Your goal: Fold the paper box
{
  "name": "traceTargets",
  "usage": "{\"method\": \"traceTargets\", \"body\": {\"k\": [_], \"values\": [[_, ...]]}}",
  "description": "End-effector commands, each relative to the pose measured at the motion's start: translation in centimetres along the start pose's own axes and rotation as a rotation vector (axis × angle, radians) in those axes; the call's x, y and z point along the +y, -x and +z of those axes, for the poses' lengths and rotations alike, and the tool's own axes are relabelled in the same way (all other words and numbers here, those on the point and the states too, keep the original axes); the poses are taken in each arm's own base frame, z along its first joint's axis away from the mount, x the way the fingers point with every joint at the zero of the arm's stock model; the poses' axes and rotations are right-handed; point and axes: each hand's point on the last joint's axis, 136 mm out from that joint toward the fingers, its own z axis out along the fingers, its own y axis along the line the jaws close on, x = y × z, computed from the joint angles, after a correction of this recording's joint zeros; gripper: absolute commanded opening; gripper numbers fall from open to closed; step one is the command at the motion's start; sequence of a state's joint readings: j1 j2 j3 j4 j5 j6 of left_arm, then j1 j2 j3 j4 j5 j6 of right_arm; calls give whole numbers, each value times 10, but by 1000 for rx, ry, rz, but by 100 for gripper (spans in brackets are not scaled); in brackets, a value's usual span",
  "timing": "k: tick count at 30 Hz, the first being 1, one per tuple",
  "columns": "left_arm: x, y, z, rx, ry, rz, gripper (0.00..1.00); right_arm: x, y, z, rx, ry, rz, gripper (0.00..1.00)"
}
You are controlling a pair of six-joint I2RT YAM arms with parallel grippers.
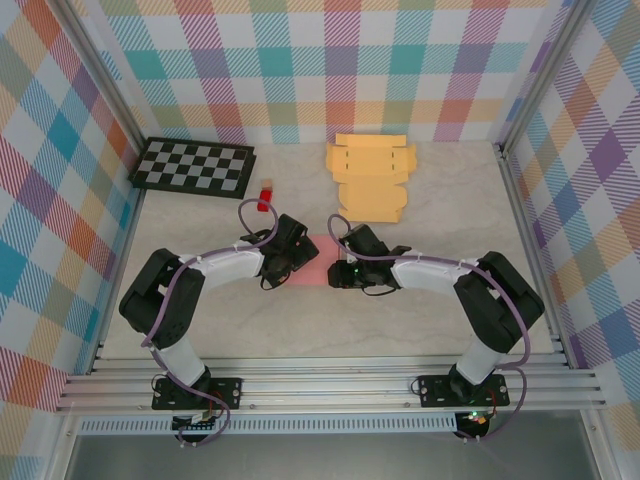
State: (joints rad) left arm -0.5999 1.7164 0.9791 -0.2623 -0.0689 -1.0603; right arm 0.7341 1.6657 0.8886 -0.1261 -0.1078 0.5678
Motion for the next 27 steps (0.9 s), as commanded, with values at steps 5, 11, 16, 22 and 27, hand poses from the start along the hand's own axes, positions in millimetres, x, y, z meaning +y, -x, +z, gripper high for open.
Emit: {"method": "traceTargets", "body": {"k": [5,11,16,22,27], "values": [[63,-21,18,85,230,15,100,33,15,-13,-30,117,-21,36],[62,-21,18,84,228,15,100,41,19,-23,-41,140,-5,34],[62,-21,19,85,228,14,99,38,19,-22,-39,126,-10,34],[62,-21,19,86,228,16,99,24,15,-15,-28,59,-28,34],[62,-22,21,87,229,15,99,15,10,-7,-22,38,-39,34]]}}
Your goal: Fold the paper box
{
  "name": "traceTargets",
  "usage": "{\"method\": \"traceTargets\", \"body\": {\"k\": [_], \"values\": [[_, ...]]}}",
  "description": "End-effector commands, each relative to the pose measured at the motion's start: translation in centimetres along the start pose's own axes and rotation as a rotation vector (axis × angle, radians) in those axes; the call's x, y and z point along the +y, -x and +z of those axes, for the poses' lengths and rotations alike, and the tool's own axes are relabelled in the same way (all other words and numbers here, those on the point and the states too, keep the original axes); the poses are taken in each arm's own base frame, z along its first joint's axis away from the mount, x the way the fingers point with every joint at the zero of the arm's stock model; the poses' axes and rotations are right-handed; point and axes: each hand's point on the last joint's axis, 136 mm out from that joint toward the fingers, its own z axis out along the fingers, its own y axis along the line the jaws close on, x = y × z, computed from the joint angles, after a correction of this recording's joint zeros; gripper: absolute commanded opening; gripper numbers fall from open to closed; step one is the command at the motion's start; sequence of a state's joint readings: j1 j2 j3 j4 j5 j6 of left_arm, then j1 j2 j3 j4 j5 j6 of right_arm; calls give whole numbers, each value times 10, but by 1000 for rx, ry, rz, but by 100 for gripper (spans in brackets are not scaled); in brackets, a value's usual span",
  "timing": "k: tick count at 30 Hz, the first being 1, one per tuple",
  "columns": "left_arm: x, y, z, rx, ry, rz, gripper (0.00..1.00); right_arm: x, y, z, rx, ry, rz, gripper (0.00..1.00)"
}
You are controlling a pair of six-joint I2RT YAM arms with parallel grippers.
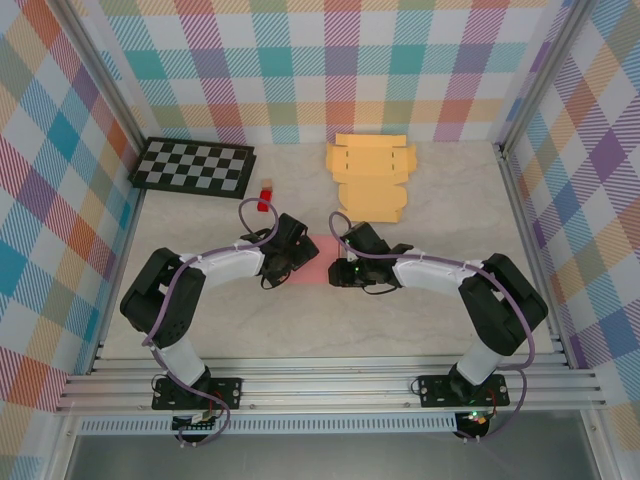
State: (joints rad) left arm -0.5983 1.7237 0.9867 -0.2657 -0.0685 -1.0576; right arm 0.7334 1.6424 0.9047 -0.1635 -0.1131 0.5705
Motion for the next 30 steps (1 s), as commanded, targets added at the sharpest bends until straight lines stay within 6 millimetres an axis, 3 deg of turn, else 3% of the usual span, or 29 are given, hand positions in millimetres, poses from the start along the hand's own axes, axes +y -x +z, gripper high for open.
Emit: {"method": "traceTargets", "body": {"k": [1,15,30], "values": [[63,-23,20,87,226,12,99,9,6,4,-21,31,-44,34],[66,-24,24,92,241,15,99,-24,-8,18,-9,-89,-67,30],[69,-25,26,94,256,19,99,-37,-19,17,-13,-117,-60,31]]}}
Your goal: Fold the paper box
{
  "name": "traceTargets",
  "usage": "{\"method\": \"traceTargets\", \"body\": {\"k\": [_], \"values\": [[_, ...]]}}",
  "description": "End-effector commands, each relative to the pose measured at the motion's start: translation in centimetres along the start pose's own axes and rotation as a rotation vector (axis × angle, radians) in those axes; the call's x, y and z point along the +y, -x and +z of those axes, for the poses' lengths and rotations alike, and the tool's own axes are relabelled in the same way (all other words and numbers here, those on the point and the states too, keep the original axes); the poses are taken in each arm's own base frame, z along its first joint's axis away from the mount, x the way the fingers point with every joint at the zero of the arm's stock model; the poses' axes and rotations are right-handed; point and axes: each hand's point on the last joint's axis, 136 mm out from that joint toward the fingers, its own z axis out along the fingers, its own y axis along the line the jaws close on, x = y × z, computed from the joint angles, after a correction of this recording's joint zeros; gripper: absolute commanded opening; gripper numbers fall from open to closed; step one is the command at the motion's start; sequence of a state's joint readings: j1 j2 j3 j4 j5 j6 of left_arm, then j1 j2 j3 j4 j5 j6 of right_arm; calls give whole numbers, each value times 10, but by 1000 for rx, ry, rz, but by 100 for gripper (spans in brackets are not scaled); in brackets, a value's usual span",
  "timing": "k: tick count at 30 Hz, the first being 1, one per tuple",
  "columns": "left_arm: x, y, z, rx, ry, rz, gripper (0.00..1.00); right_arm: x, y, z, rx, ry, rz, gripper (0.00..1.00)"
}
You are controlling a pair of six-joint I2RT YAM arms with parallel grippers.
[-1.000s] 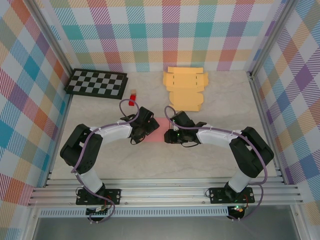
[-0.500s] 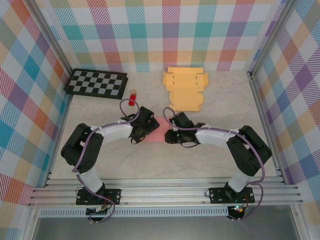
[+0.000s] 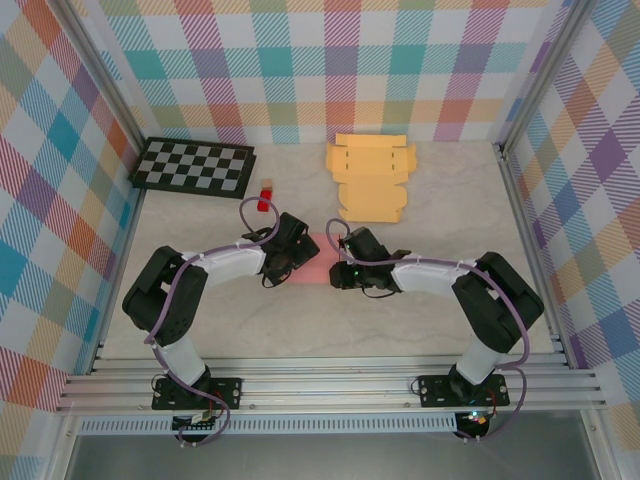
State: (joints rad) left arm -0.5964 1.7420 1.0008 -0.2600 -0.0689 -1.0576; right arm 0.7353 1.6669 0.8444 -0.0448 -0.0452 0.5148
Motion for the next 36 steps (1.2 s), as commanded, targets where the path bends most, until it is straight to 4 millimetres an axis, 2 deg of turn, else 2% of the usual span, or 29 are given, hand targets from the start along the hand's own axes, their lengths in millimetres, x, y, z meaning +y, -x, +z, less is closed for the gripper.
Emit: {"method": "traceTargets", "body": {"k": [1,20,26,32,36], "values": [[72,-26,23,95,257,21,99,-22,-23,3,49,-80,0,31],[73,-30,26,118,262,36,99,-54,-5,26,-25,-54,39,31],[72,-30,28,124,261,39,99,-69,-8,32,10,-80,82,32],[72,-30,28,126,263,39,99,-64,-4,26,5,-67,115,33],[71,-29,28,124,266,37,99,-59,-4,20,6,-47,161,40]]}}
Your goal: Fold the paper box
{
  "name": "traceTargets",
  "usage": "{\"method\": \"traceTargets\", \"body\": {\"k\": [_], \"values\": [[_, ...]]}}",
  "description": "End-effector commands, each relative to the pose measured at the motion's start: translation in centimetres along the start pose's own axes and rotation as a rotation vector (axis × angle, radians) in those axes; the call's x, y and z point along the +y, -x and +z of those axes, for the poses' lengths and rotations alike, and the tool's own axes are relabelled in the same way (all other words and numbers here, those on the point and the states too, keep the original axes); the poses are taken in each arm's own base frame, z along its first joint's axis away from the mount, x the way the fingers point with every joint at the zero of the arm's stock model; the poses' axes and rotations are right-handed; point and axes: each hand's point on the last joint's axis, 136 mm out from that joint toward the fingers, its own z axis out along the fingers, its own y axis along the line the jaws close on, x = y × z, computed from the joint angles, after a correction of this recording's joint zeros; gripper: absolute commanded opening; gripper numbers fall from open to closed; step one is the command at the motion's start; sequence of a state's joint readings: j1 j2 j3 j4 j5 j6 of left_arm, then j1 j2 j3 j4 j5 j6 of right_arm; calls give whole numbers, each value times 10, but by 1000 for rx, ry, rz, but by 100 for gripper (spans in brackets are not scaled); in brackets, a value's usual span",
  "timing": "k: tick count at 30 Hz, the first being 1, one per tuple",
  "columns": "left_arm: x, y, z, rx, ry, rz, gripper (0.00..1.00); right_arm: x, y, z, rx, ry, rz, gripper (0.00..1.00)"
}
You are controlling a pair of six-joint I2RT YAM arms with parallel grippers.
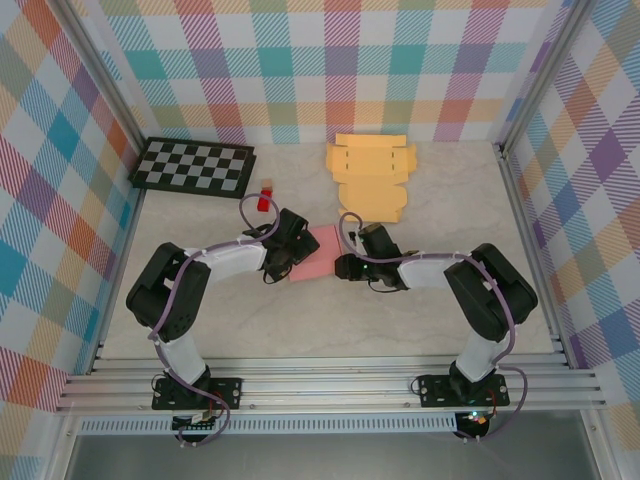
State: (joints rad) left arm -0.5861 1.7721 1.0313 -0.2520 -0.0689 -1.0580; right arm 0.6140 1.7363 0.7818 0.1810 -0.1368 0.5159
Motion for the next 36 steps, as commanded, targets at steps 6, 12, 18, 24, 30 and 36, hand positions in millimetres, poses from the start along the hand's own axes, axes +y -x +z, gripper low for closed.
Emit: {"method": "traceTargets", "body": {"k": [6,12,18,24,30,36], "values": [[80,-34,23,120,281,49,99,-17,-19,-18,46,-69,113,38],[79,-34,25,123,282,45,99,-3,-14,-28,37,-24,135,27],[76,-34,24,125,279,45,99,15,-3,-20,6,39,180,21],[75,-41,28,158,265,26,99,13,18,7,-80,61,202,16],[62,-57,29,200,223,29,99,24,35,26,-154,126,225,13],[54,-60,22,212,193,25,99,32,36,20,-120,97,196,16]]}}
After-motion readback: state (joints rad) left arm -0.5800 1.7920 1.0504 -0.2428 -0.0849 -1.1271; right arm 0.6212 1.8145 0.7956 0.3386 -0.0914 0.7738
